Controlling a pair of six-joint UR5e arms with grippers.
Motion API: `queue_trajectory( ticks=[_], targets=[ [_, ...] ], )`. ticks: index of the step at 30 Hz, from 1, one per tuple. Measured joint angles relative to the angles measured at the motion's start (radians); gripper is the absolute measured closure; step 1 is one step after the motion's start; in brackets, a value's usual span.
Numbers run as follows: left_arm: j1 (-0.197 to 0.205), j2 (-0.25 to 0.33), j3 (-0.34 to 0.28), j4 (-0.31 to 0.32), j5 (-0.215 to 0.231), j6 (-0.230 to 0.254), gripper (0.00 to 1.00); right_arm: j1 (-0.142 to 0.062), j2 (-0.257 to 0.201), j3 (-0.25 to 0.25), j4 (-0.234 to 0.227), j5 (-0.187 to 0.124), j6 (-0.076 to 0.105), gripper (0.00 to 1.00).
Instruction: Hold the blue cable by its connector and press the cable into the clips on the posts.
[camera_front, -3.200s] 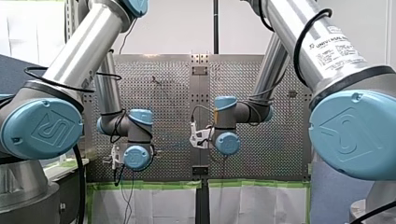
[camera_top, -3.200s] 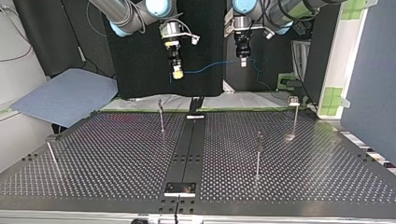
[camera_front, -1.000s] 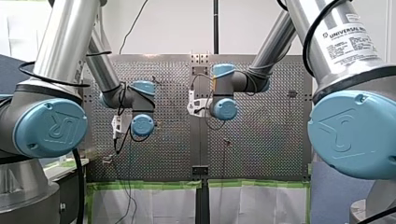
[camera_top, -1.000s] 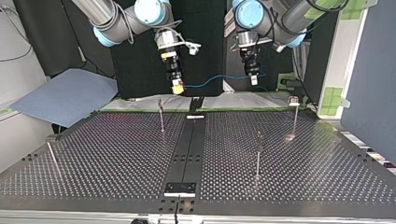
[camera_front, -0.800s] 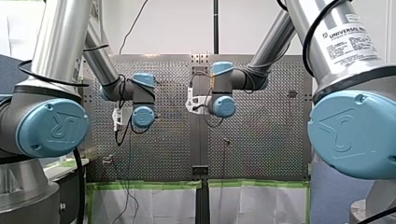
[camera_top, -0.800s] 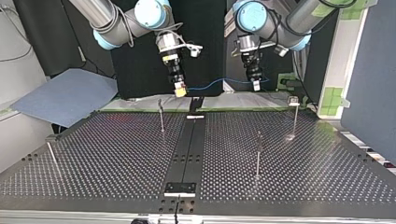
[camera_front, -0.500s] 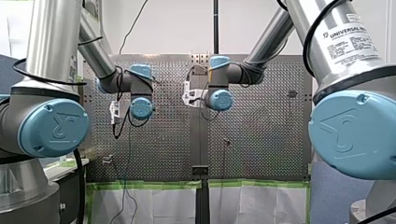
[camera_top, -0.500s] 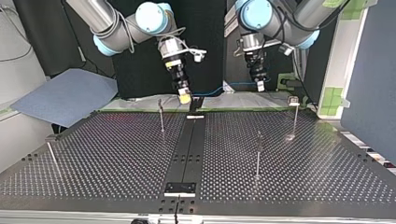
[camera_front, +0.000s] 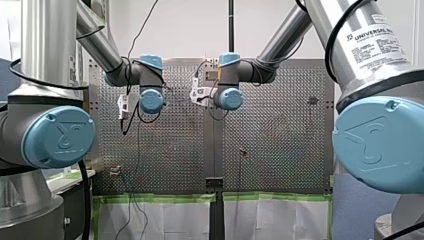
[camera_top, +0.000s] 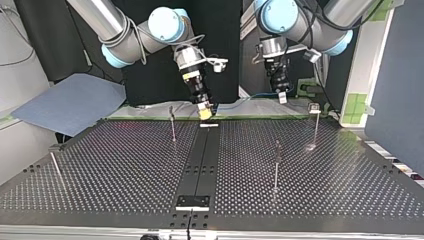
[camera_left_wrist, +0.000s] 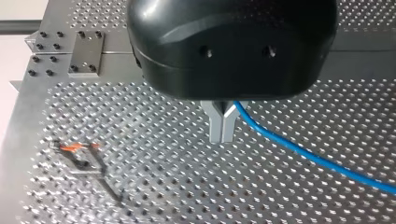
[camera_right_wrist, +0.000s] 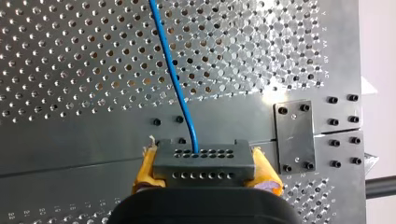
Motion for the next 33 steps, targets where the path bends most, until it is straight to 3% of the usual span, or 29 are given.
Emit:
queue_trajectory(
  ticks=[9, 12, 20, 24, 33],
  targets=[
    [0.020, 0.018, 0.095, -0.095, 0.060, -0.034, 0.98, 0.007, 0.006, -0.032, 0.028, 0.000, -0.001, 1.00],
    [0.032, 0.034, 0.113, -0.124, 0.060, -0.034, 0.98, 0.009, 0.009, -0.048, 0.037, 0.002, 0.000, 1.00],
    [0.060, 0.034, 0.145, -0.201, 0.083, -0.064, 0.98, 0.004, 0.010, -0.098, 0.070, 0.003, 0.017, 1.00],
    [0.090, 0.049, 0.156, -0.242, 0.086, -0.059, 0.98, 0.002, 0.011, -0.121, 0.087, 0.000, 0.020, 1.00],
    [0.165, 0.000, 0.219, -0.325, 0.148, -0.047, 0.98, 0.002, 0.015, -0.134, 0.111, 0.001, 0.021, 1.00]
  ],
)
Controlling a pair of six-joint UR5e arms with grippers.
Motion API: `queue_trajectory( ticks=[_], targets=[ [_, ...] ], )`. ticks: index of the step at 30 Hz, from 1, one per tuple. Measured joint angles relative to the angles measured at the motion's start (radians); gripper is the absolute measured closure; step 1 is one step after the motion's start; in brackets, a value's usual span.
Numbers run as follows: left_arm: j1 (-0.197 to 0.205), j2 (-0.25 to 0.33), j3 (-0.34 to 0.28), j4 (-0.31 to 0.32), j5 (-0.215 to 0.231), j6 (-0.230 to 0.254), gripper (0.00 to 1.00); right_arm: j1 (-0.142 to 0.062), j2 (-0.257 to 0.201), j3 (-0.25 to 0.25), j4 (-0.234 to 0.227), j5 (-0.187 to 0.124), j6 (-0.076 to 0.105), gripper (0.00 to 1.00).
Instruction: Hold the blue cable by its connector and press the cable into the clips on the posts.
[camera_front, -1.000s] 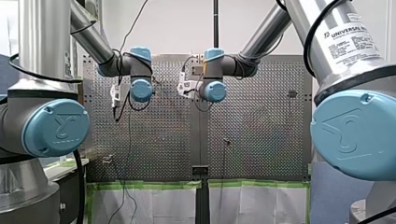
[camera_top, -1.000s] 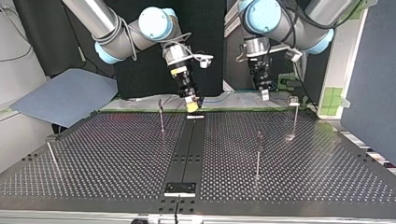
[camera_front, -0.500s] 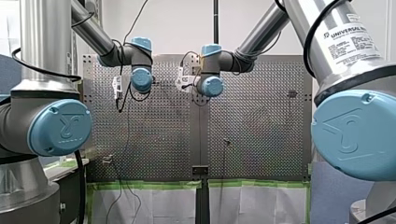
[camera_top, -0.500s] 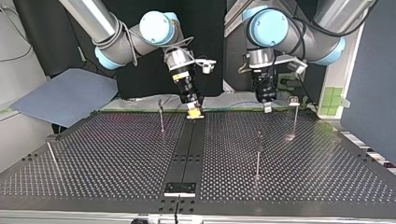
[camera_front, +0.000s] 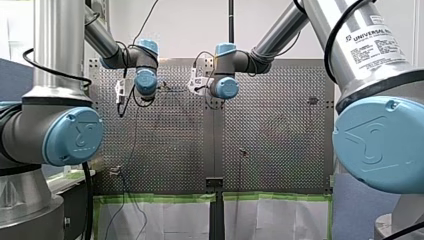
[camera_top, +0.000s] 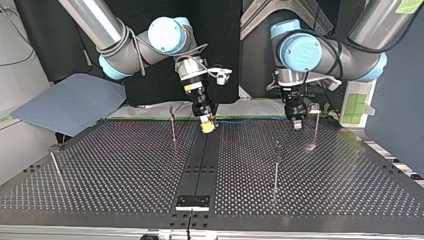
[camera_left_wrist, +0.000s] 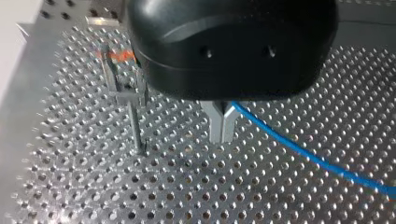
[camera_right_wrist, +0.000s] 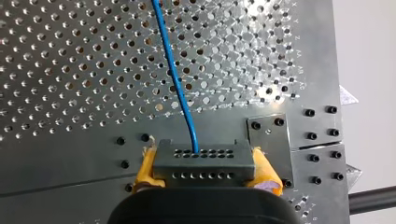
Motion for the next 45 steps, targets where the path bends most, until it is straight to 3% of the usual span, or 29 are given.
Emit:
queue_trajectory(
  ticks=[5, 11, 17, 24, 28, 33, 39, 45],
  targets=[
    [0.020, 0.027, 0.036, -0.042, -0.011, 0.037, 0.98, 0.000, 0.002, -0.001, 0.010, 0.001, 0.000, 1.00],
    [0.004, 0.045, 0.048, -0.102, -0.016, 0.092, 0.98, -0.001, 0.002, 0.000, 0.018, 0.002, 0.000, 1.00],
    [-0.012, 0.088, 0.049, -0.156, -0.033, 0.107, 0.98, -0.006, 0.003, -0.004, 0.018, -0.001, 0.000, 1.00],
    [-0.026, 0.093, 0.049, -0.215, 0.017, 0.105, 0.98, -0.010, 0.002, -0.011, 0.028, -0.002, 0.000, 1.00],
    [-0.031, 0.120, 0.049, -0.212, 0.042, 0.099, 0.98, -0.013, 0.002, -0.016, 0.030, -0.004, 0.002, 1.00],
    [-0.028, 0.106, 0.049, -0.209, 0.084, 0.080, 0.98, -0.017, 0.002, -0.024, 0.031, -0.007, 0.007, 1.00],
    [-0.020, 0.128, 0.054, -0.201, 0.130, 0.068, 0.98, -0.026, 0.003, -0.033, 0.035, -0.008, 0.009, 1.00],
    [-0.007, 0.101, 0.069, -0.200, 0.150, 0.059, 0.98, -0.030, 0.003, -0.051, 0.046, -0.011, 0.009, 1.00]
  ],
)
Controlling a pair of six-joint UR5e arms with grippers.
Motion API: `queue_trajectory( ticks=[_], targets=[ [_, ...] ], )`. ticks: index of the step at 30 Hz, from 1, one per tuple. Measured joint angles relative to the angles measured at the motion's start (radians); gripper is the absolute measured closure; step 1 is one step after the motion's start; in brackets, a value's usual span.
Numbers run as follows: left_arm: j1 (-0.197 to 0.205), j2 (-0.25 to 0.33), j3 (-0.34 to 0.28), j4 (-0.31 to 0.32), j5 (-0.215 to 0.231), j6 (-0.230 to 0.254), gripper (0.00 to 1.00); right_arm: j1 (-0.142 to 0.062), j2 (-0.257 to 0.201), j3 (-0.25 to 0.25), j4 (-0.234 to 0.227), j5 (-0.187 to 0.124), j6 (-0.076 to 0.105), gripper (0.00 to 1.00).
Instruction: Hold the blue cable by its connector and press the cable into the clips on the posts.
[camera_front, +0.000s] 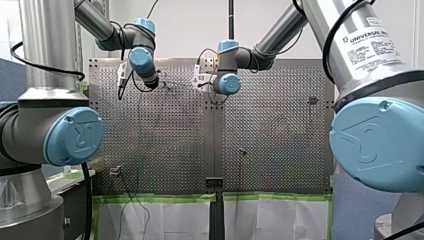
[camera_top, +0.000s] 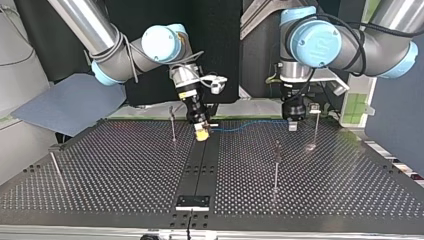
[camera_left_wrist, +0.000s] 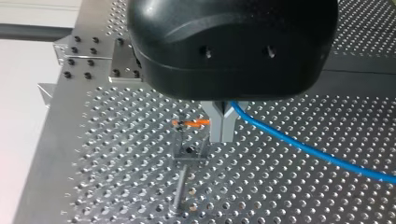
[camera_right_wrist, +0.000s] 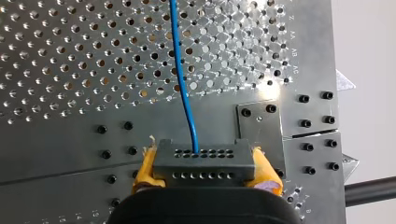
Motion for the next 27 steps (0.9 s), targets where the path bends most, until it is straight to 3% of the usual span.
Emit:
queue_trajectory(
  ticks=[11, 17, 27],
  targets=[
    [0.017, -0.011, 0.009, 0.013, 0.013, -0.003, 0.98, 0.001, 0.014, -0.025, 0.004, -0.016, 0.000, 1.00],
    [0.018, -0.033, 0.035, 0.016, 0.013, -0.016, 0.98, 0.008, 0.052, -0.056, 0.015, -0.015, 0.000, 1.00],
    [0.022, -0.070, 0.085, 0.018, -0.003, -0.040, 0.98, 0.003, 0.060, -0.101, 0.023, -0.016, 0.000, 1.00]
  ],
)
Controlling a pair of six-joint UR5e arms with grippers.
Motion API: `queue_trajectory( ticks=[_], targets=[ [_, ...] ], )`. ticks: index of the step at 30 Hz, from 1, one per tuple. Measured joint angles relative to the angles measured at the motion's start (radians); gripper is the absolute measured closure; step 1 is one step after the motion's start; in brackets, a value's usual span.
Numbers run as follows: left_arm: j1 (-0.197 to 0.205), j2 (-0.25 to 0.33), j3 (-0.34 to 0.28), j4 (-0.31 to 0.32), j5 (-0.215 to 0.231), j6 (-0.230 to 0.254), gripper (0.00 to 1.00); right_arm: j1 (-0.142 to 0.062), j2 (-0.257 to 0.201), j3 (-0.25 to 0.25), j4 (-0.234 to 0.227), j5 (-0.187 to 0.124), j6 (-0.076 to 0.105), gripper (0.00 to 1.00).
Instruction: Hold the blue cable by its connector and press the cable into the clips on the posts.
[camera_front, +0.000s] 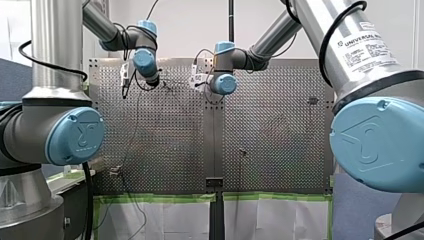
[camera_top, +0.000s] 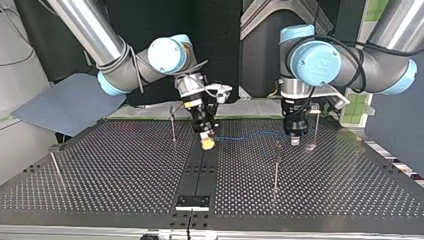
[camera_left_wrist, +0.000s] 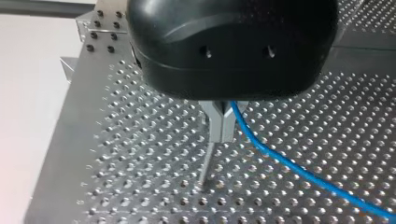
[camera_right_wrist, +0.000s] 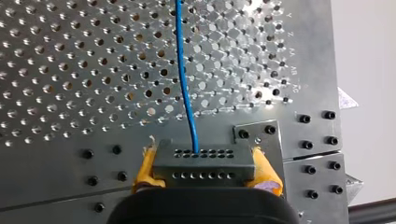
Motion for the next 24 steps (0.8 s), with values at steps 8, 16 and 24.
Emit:
queue_trajectory(
  ticks=[8, 16, 24],
  targets=[
    [0.009, -0.025, 0.001, 0.010, -0.011, -0.002, 0.98, -0.003, 0.023, -0.009, 0.000, -0.005, 0.000, 1.00],
    [0.026, -0.027, 0.006, 0.028, -0.009, -0.006, 0.98, 0.003, 0.048, -0.041, 0.001, -0.012, 0.000, 1.00],
    [0.027, -0.055, 0.043, 0.021, -0.011, -0.024, 0.98, -0.001, 0.054, -0.057, 0.001, -0.012, 0.000, 1.00]
  ],
)
